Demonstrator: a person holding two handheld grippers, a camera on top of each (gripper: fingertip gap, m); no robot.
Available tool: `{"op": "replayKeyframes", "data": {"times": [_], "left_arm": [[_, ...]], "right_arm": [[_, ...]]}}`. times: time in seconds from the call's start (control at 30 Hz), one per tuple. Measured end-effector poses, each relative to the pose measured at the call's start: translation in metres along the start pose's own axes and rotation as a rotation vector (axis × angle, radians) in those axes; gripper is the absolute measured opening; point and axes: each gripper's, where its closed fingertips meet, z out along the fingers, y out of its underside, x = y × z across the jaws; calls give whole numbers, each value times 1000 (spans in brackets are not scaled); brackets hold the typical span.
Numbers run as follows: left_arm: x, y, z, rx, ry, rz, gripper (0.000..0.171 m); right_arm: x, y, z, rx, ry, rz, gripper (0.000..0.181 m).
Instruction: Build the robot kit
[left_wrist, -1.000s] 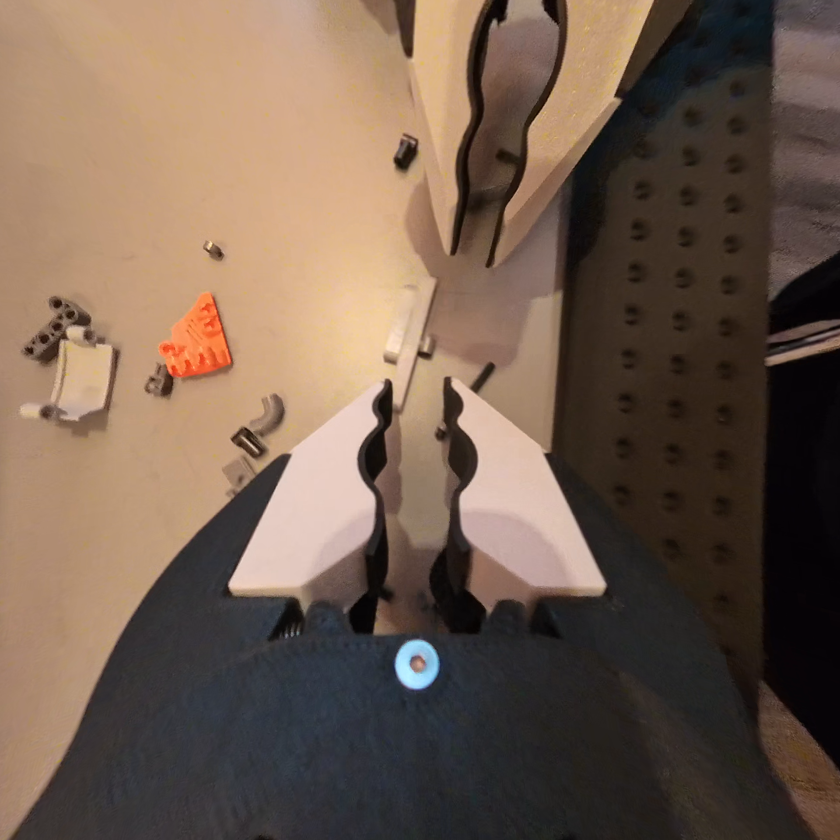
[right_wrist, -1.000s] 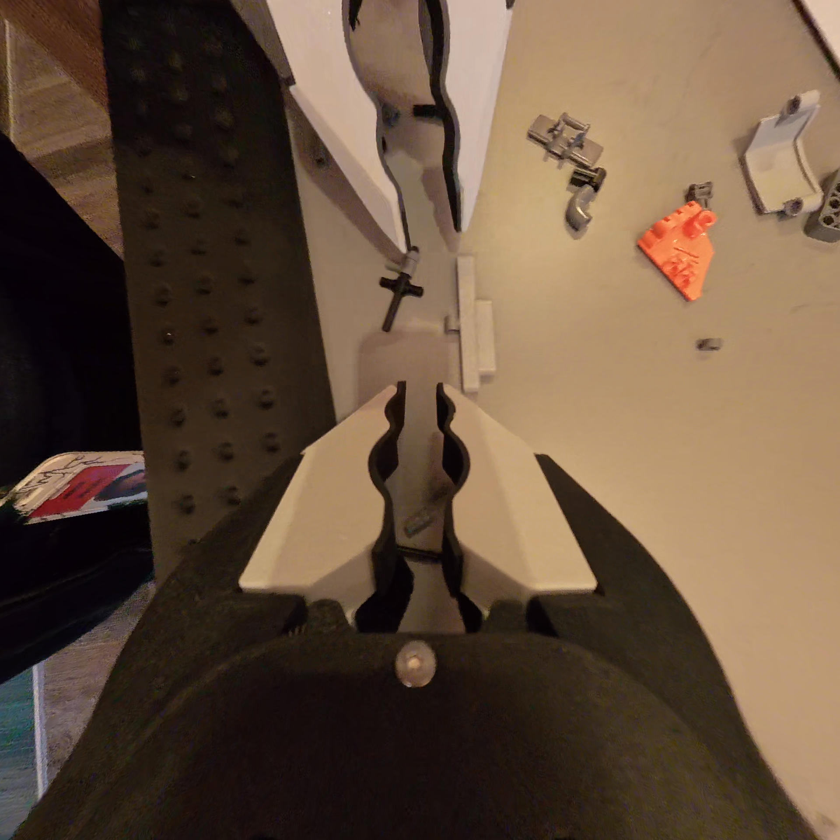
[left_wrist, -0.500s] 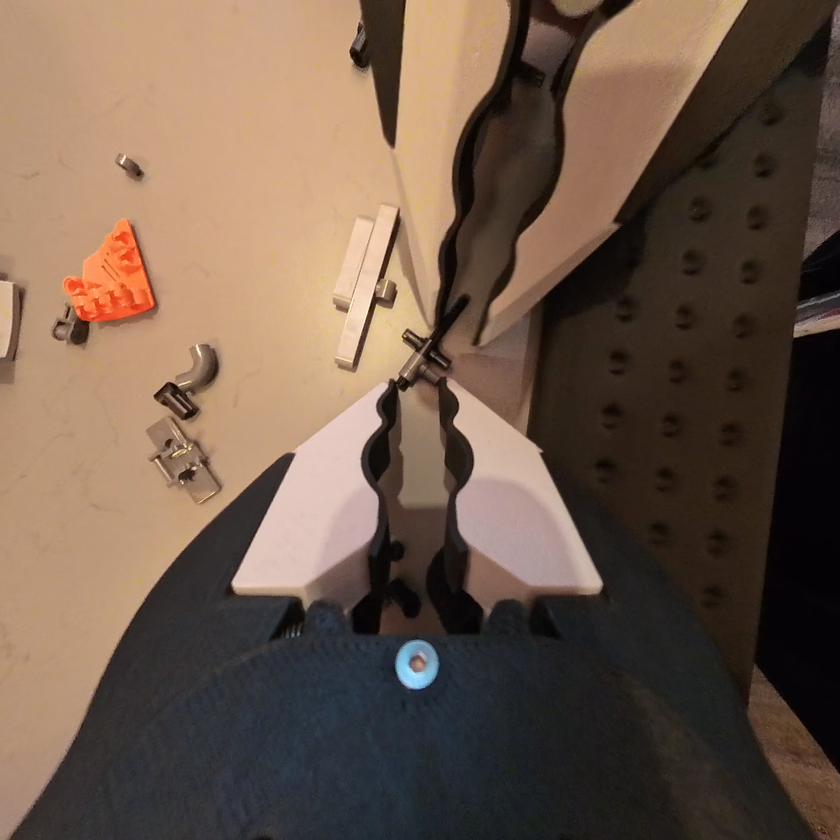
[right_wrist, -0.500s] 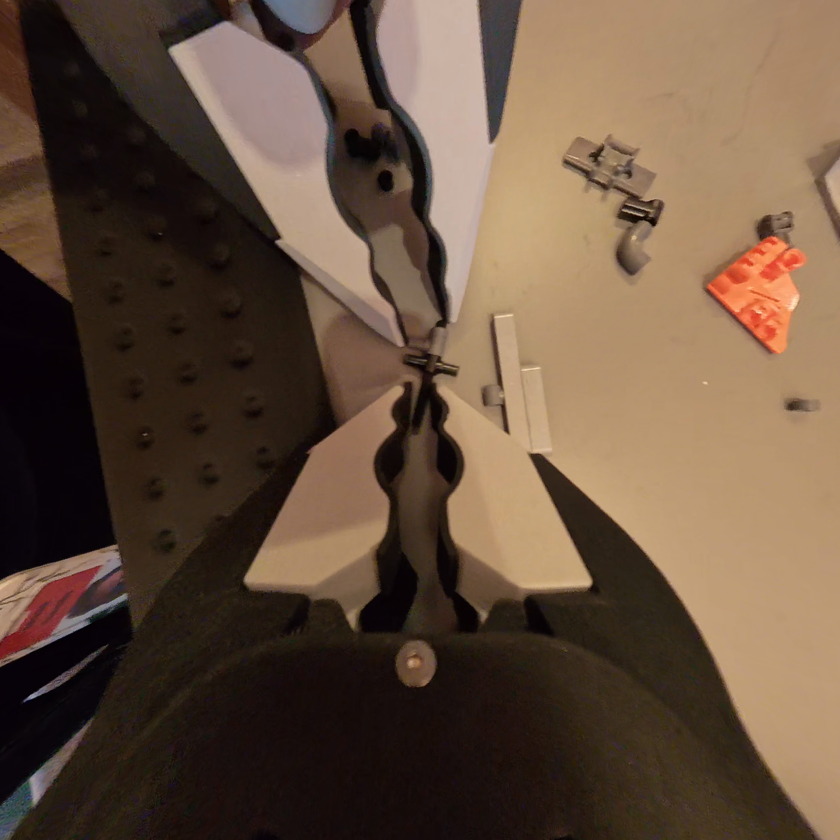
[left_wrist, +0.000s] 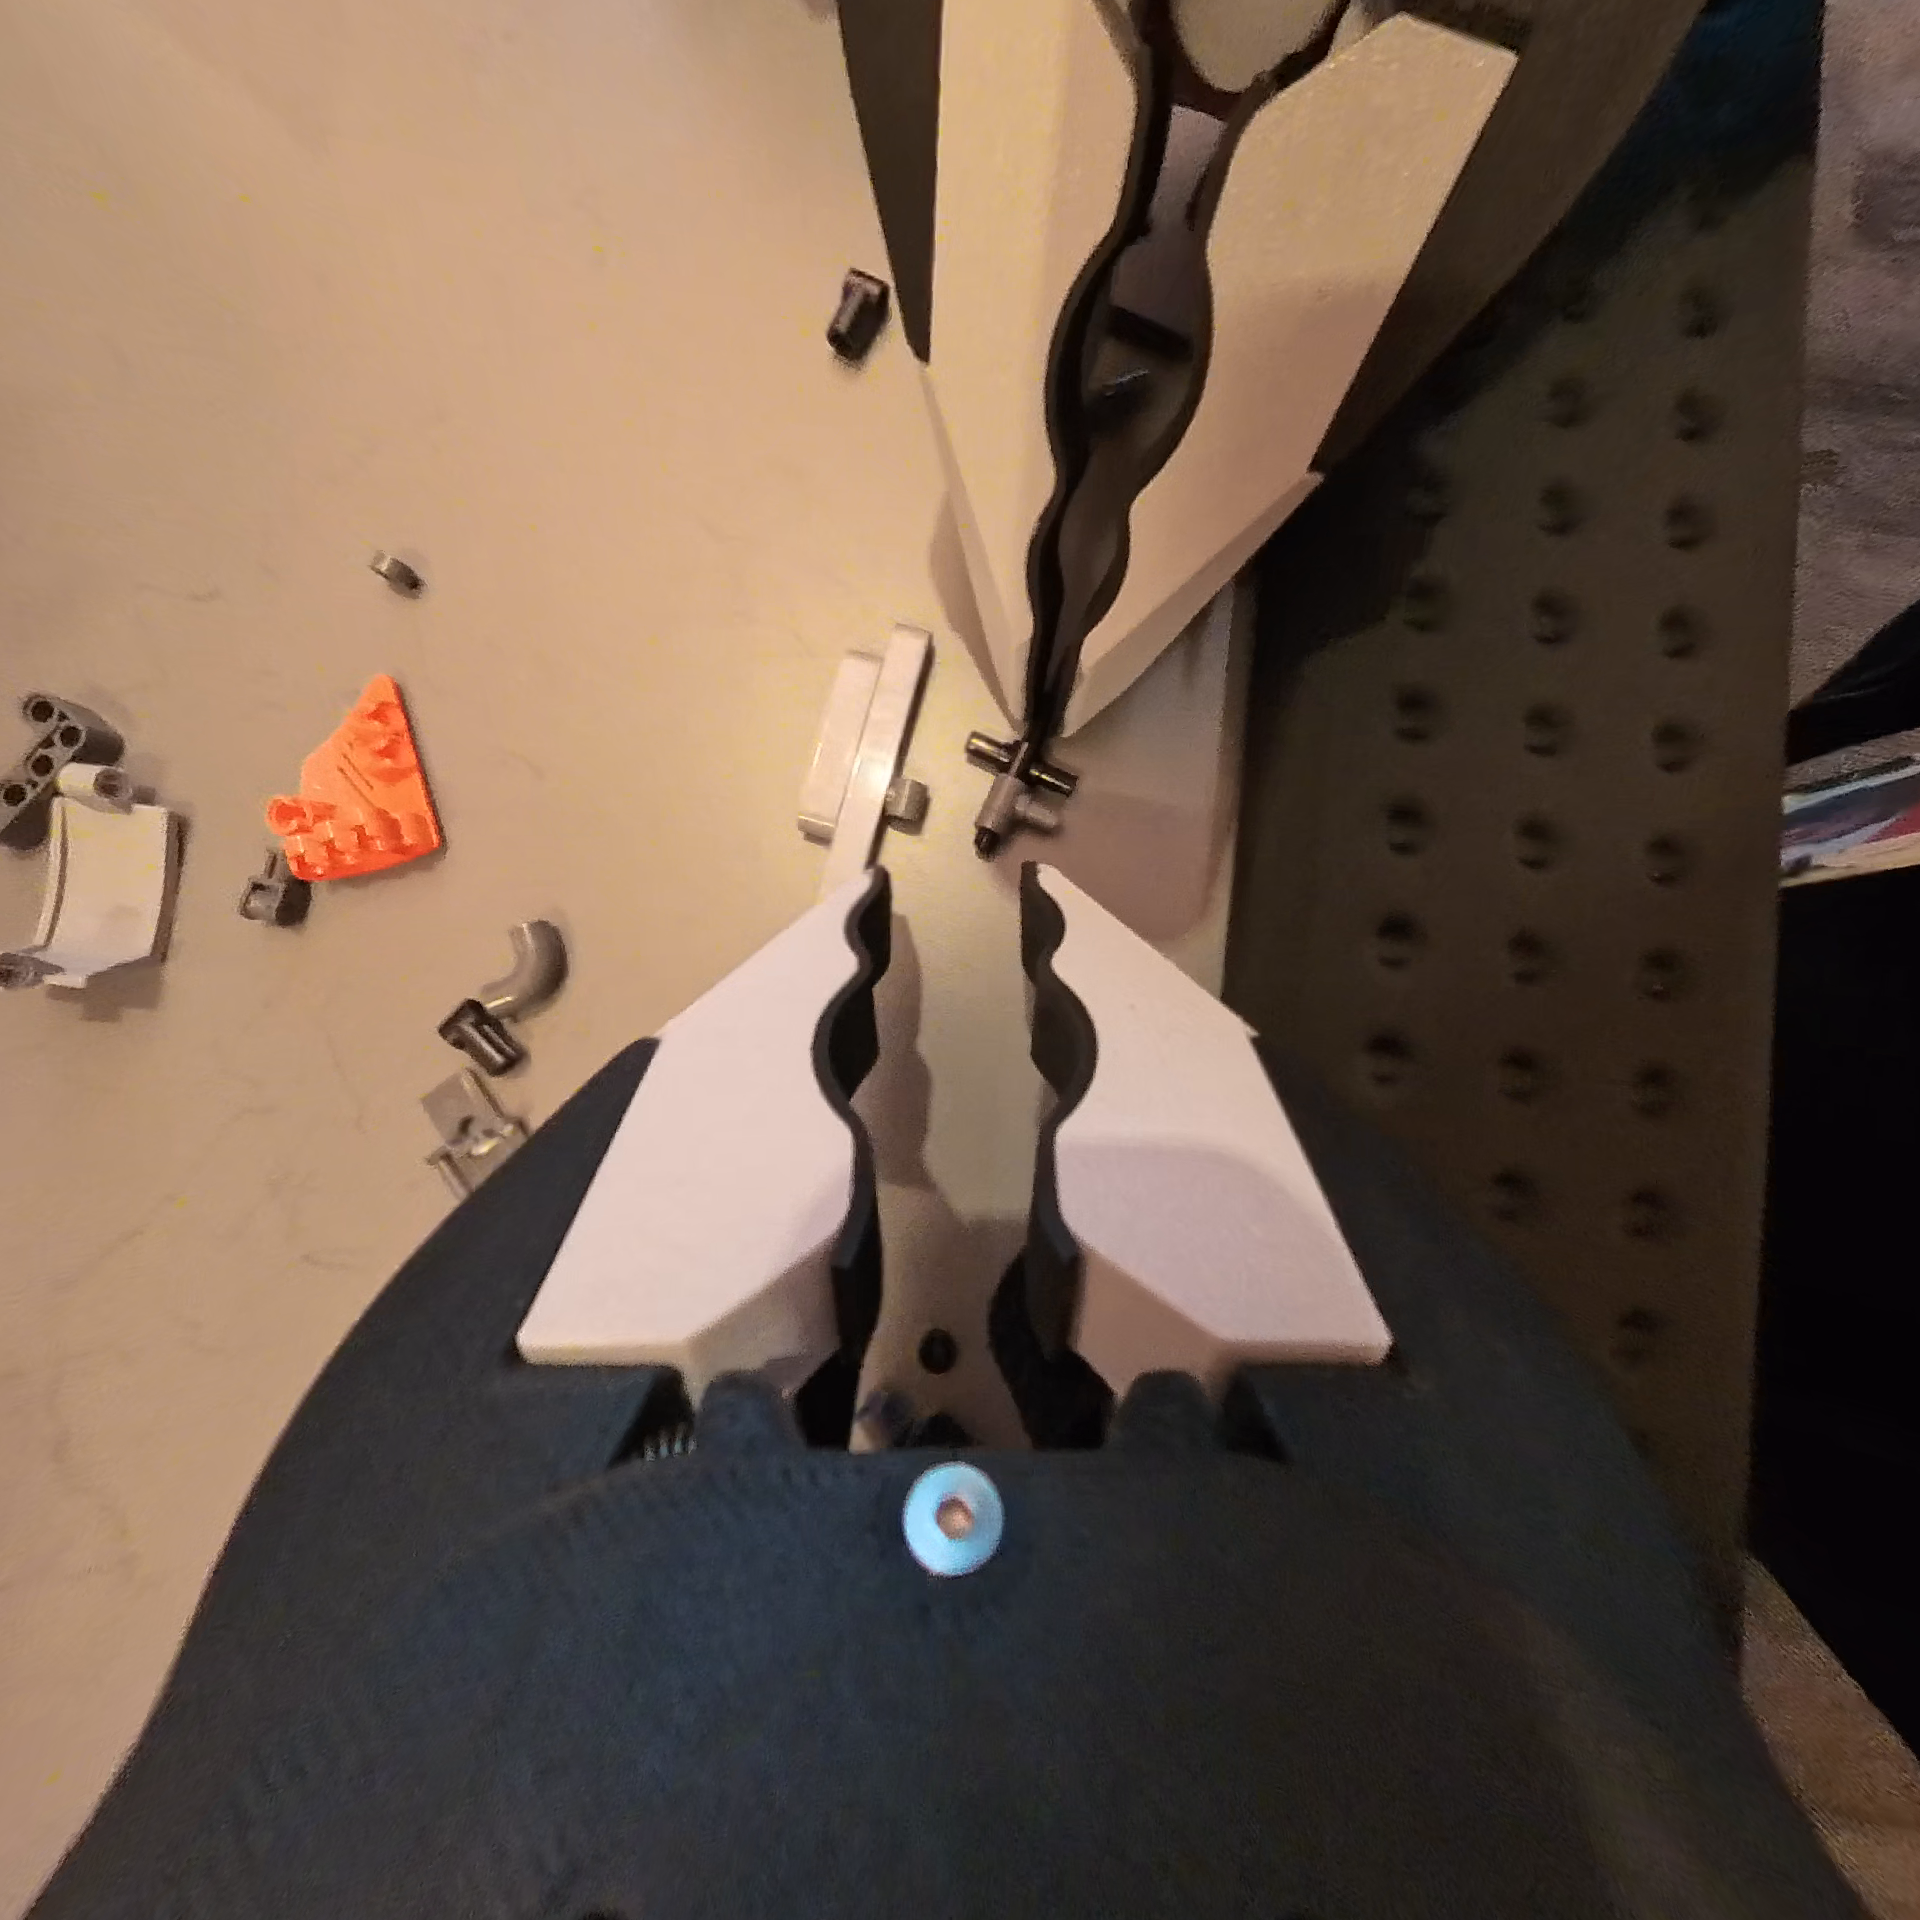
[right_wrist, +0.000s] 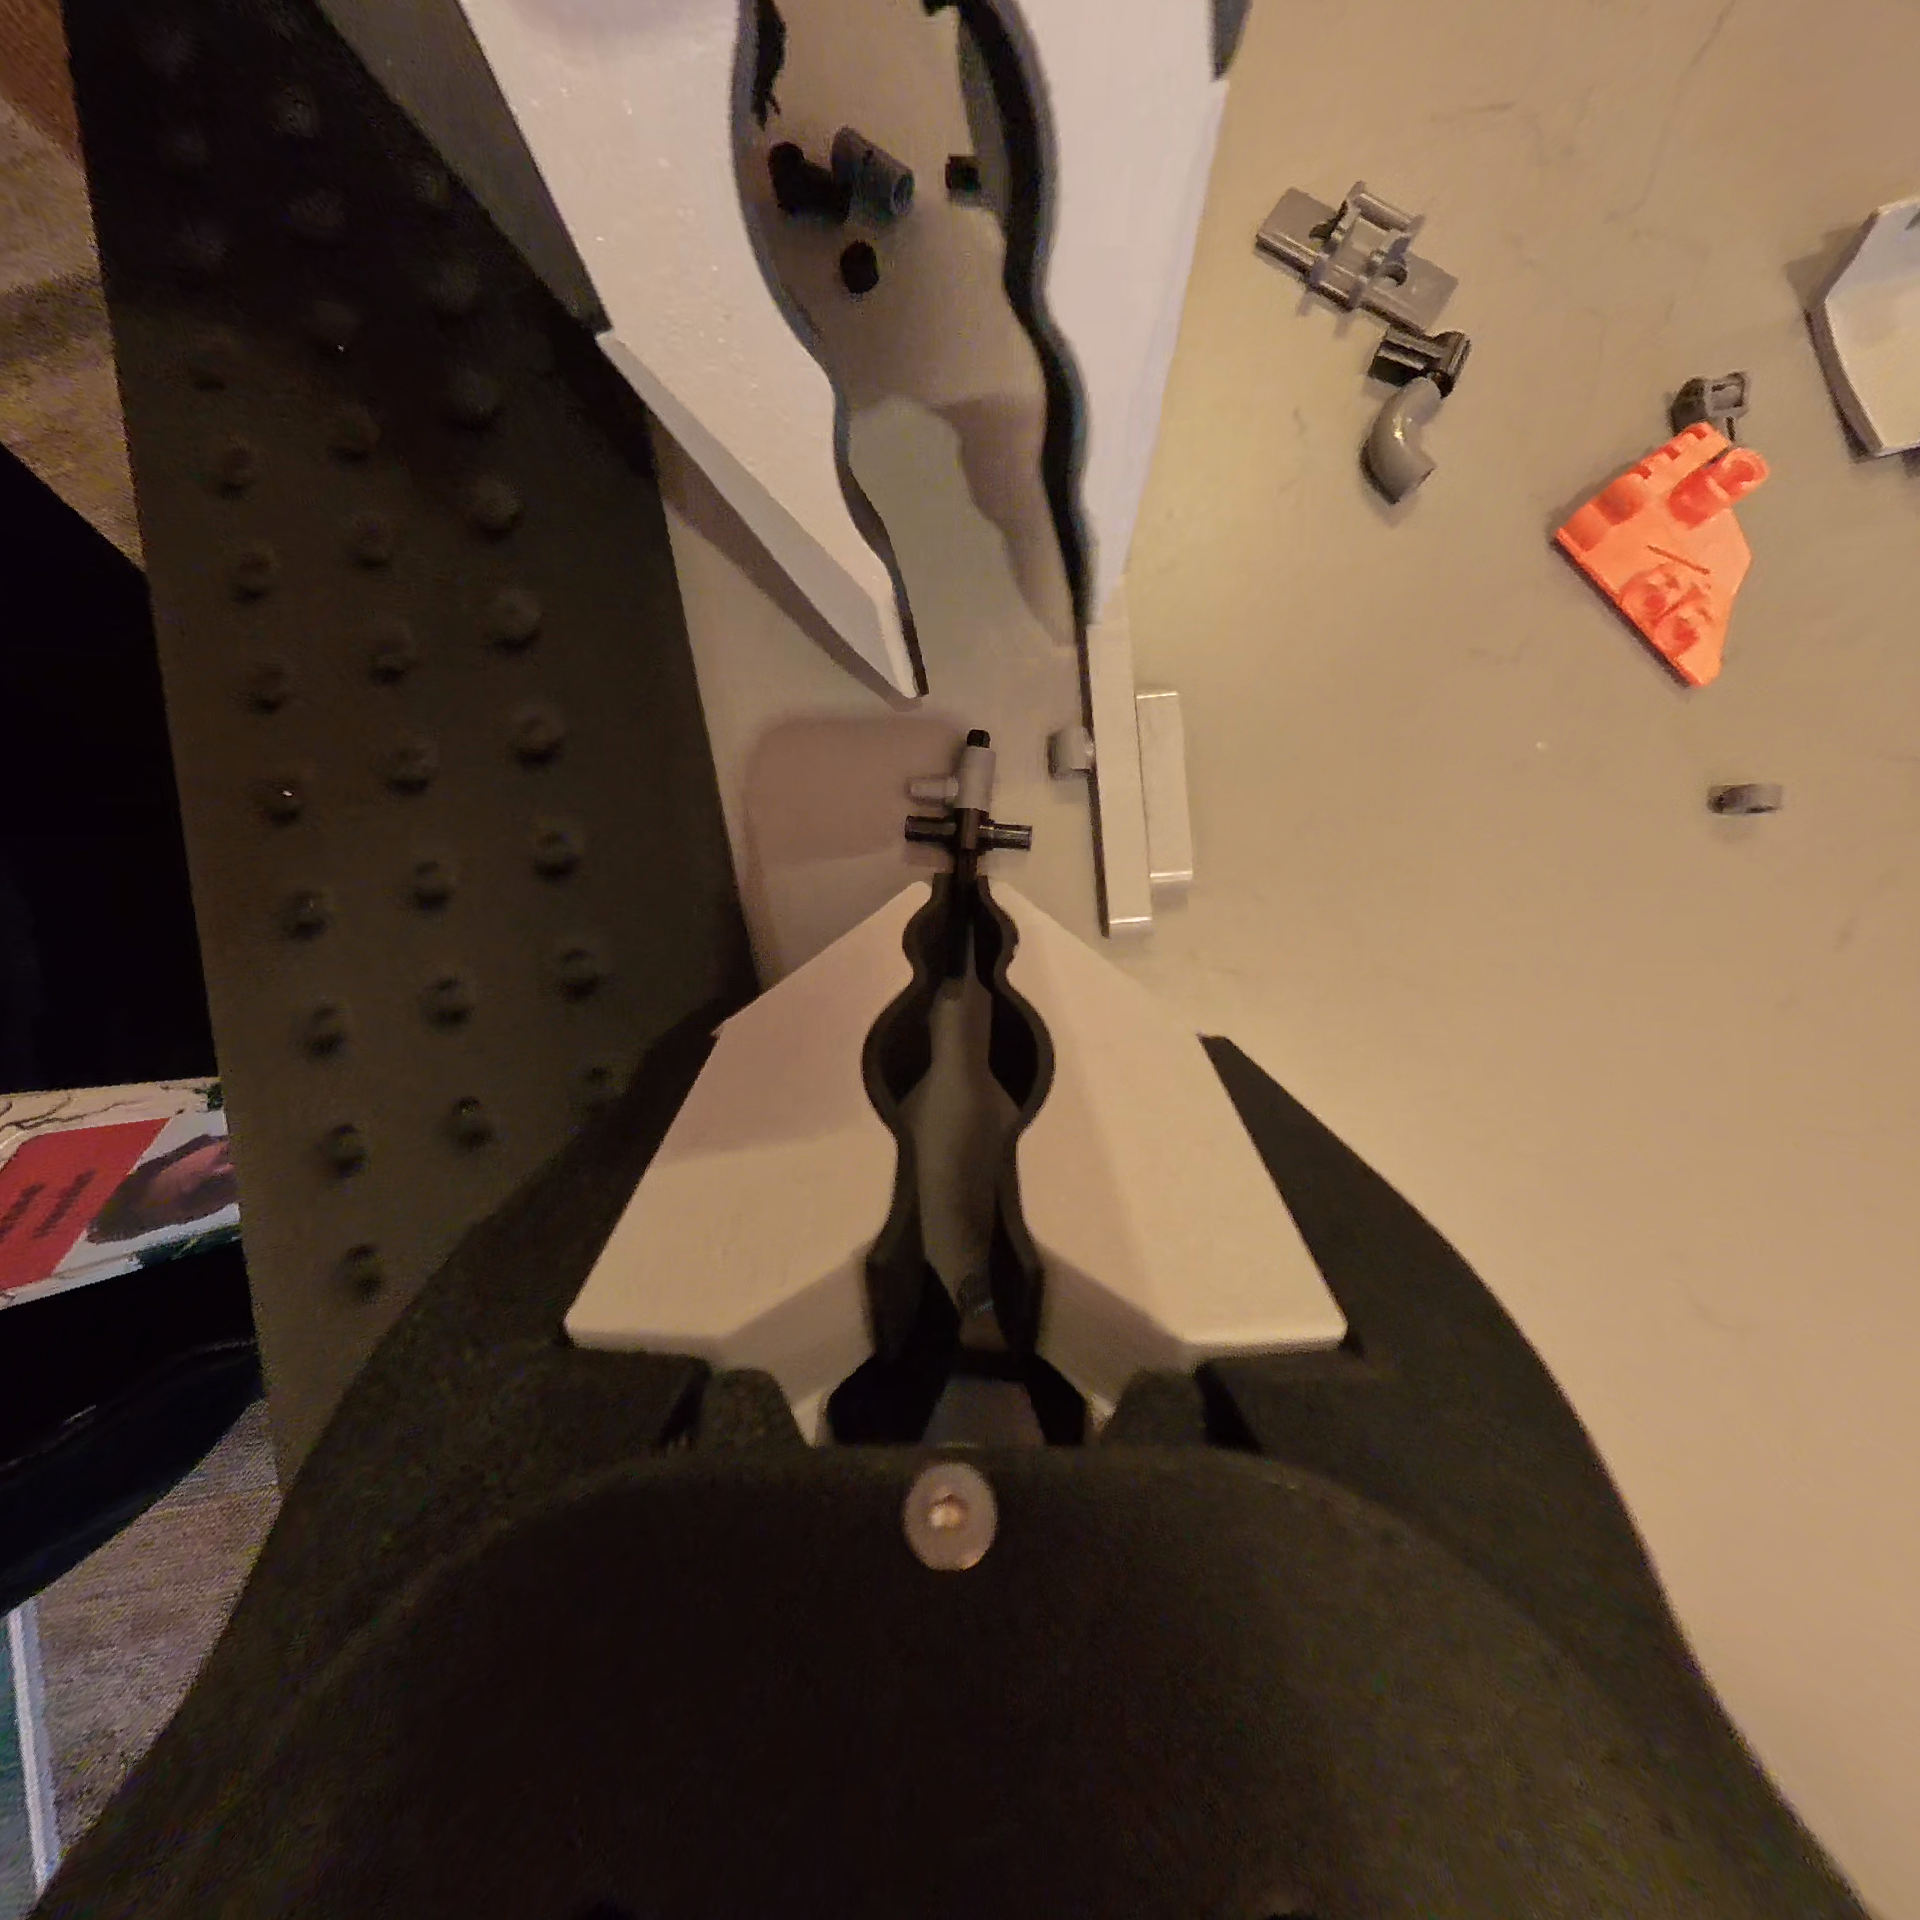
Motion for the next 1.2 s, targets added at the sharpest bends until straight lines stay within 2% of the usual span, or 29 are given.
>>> {"op": "replayKeyframes", "data": {"times": [0.1, 0.33, 0.43, 0.53, 0.7, 0.87, 1.0, 1.1, 1.2], "left_arm": [[-10, -2, 3, -19, -6, 23, 36], [-10, -7, 9, -36, 8, 60, 40], [2, -17, 4, 9, -3, 102, 34], [12, -18, 4, 4, -16, 141, 25], [14, -20, 8, 31, -65, 163, 9], [17, -18, 12, 20, -144, 246, 7], [22, -11, 16, -11, -152, 263, 6], [24, -11, 16, 16, -126, 214, 6], [25, -15, 11, 57, -85, 145, 5]], "right_arm": [[6, 1, 0, -4, -1, -4, 0], [5, -2, -6, 27, -33, -10, 1], [0, -8, -13, 81, -73, 17, 1], [-2, -10, -18, 106, -89, 21, 1], [-5, -9, -20, 102, -90, 4, 1], [-10, -5, -20, 94, -119, 15, 1], [-13, -1, -13, 60, -118, 29, 1], [-14, -5, -14, 92, -116, 30, 20], [-14, -14, -18, 134, -50, -40, 27]]}}
